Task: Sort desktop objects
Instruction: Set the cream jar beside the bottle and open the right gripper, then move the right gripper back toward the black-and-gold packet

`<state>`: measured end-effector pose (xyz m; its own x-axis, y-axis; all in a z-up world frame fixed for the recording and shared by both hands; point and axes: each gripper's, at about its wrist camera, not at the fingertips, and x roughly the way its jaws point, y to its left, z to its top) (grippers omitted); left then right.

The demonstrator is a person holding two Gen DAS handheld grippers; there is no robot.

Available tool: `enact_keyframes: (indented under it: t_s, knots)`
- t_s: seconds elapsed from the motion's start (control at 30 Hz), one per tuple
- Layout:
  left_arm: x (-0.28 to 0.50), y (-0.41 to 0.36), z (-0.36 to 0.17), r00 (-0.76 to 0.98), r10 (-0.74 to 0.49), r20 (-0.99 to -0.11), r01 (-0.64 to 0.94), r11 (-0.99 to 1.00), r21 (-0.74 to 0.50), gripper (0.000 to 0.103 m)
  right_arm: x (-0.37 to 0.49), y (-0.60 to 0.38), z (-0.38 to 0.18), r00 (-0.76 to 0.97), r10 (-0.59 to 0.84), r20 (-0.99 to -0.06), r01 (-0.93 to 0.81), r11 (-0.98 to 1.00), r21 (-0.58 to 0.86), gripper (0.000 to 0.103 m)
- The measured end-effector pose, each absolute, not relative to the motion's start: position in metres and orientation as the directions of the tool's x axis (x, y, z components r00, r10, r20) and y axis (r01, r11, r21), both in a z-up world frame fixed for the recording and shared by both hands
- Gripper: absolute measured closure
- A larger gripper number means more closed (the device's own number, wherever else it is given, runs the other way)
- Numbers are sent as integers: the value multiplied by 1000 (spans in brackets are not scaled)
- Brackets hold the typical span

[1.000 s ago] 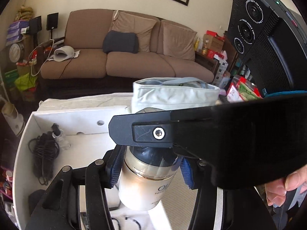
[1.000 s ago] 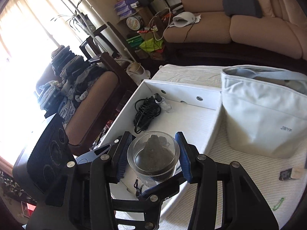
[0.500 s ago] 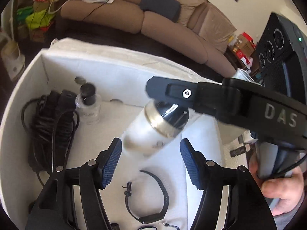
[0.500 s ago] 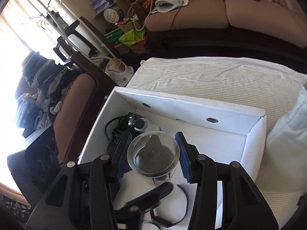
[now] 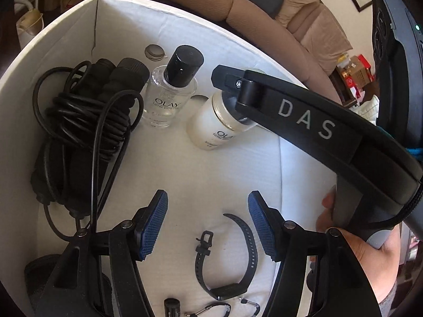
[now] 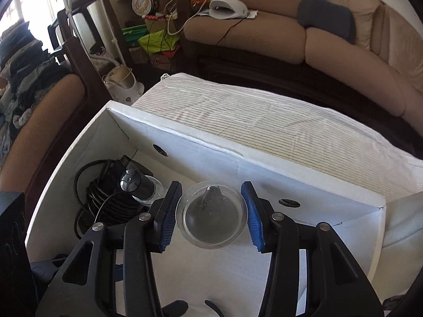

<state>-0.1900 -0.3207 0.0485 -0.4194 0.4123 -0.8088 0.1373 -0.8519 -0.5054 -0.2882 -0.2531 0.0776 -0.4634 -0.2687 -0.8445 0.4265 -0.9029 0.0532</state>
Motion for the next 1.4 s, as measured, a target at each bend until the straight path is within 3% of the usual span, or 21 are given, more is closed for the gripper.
enact_keyframes:
  t_s: [0.13,0.27,0.47,0.83,1.03,1.13,1.2,1.27,1.4]
  knots:
    - [-196,-324,49,-422,401,-813,148,-854,-498,37,-288,-250,82,-450,-299,-841,417,-904,98,58]
    - [-197,-328,52,-430,393,-812,153,-855,-495,37,-282,-245,95,-477,-296,-828,426,-901,77,40]
    - [-176,-336,55,-442,392,-807,183,-841,-509,37,-259,-227,117,-493,-300,-816,432,-899,69,40]
    - [-114,-354,99,-507,336,-794,246,-826,-507,34,-178,-209,151,-572,-241,-784,466,-882,-68,36]
    - [-86,-354,130,-532,240,-812,248,-873,-420,34,-141,-200,164,-567,-257,-783,474,-879,-56,36]
    - [-69,-350,140,-535,210,-818,243,-890,-387,30,-125,-193,170,-565,-269,-780,475,-879,-41,36]
    - [-59,-343,144,-537,192,-822,232,-902,-363,20,-115,-186,174,-559,-287,-778,474,-881,-16,27]
    - [-50,-336,147,-537,185,-823,227,-908,-351,11,-106,-174,176,-553,-298,-778,465,-885,8,25]
    - [-36,-321,148,-533,205,-821,224,-902,-370,8,-86,-135,175,-543,-317,-778,446,-894,53,6]
